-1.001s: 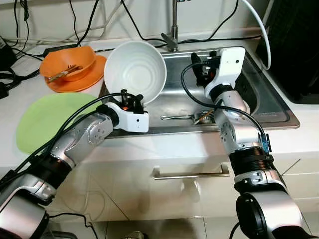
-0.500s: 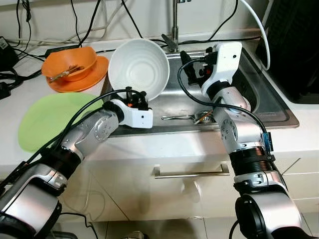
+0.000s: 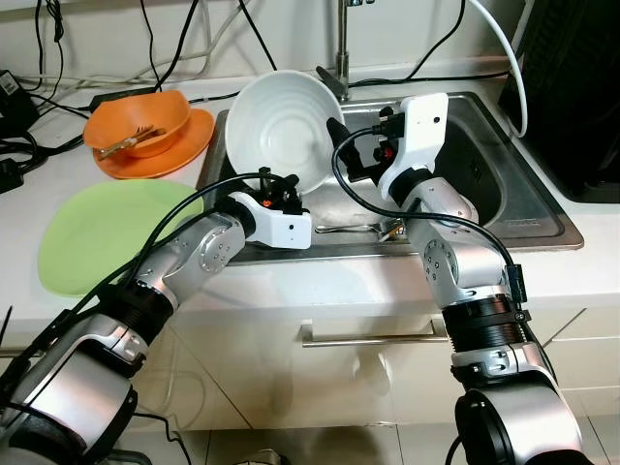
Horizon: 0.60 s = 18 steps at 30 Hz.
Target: Kitchen organization
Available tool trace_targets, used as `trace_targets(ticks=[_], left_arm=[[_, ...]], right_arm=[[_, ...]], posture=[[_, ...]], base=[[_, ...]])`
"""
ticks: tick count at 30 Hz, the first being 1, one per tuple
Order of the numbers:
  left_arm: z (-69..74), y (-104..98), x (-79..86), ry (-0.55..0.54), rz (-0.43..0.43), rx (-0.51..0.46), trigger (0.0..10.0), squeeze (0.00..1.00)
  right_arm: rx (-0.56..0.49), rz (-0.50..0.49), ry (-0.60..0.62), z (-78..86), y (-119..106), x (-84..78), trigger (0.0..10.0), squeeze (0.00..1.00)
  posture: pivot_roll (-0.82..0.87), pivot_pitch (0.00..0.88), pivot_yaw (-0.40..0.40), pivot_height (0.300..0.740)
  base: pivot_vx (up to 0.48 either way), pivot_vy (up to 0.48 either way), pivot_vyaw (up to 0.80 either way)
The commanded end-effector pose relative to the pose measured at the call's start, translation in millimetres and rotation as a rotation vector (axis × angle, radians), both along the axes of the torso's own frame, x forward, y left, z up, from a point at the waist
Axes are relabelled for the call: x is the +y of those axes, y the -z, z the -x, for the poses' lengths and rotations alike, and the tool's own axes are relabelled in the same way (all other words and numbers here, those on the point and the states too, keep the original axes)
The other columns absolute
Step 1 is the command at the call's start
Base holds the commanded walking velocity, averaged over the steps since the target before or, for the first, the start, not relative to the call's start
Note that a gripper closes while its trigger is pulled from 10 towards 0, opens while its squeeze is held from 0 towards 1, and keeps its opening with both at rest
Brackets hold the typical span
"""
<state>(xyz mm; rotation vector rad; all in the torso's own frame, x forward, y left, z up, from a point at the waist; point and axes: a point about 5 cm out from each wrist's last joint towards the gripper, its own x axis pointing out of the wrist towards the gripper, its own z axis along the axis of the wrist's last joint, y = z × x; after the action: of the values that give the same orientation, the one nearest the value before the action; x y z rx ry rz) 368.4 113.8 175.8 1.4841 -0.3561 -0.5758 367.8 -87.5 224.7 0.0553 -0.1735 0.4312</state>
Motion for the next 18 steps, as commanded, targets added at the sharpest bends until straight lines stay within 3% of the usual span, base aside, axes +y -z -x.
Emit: trace_targets(ticks=[1, 11, 12, 13, 14, 18], left_arm=[[-4.4, -16, -4.0, 0.013, 0.010, -0.070, 10.0, 0.00], [-1.2, -24, -15.5, 0.067, 0.036, -0.124, 10.0, 0.00], [-0.7, -24, -15.9, 0.072, 0.037, -0.129, 10.0, 0.00], [-0.7, -24, -15.9, 0.072, 0.037, -0.129, 10.0, 0.00], [-0.4, -24, -15.9, 0.074, 0.037, -0.130, 10.0, 0.00], [0.5, -23, -16.4, 0.083, 0.035, -0.135, 10.0, 0.00]], right_arm=[[-0.001, -0.002, -0.017, 3.2, -1, 3.1, 10.0, 0.00], [0.023, -0.010, -0.009, 2.9, 3, 3.0, 10.0, 0.00], [0.029, -0.016, -0.004, 2.7, 4, 2.7, 3.0, 0.00], [0.029, -0.016, -0.004, 2.7, 4, 2.7, 3.0, 0.00], [0.030, -0.017, -0.003, 2.6, 4, 2.6, 0.0, 0.00], [0.035, -0.021, -0.005, 2.7, 5, 3.1, 0.0, 0.00]], posture=[[0.13, 0.005, 0.116, 0.740], [0.13, 0.004, 0.113, 0.740], [0.13, 0.005, 0.112, 0.740], [0.13, 0.005, 0.112, 0.740], [0.13, 0.006, 0.111, 0.740], [0.13, 0.007, 0.111, 0.740]], base=[[0.000, 0.000, 0.00], [0.000, 0.000, 0.00], [0.000, 0.000, 0.00], [0.000, 0.000, 0.00], [0.000, 0.000, 0.00], [0.000, 0.000, 0.00]])
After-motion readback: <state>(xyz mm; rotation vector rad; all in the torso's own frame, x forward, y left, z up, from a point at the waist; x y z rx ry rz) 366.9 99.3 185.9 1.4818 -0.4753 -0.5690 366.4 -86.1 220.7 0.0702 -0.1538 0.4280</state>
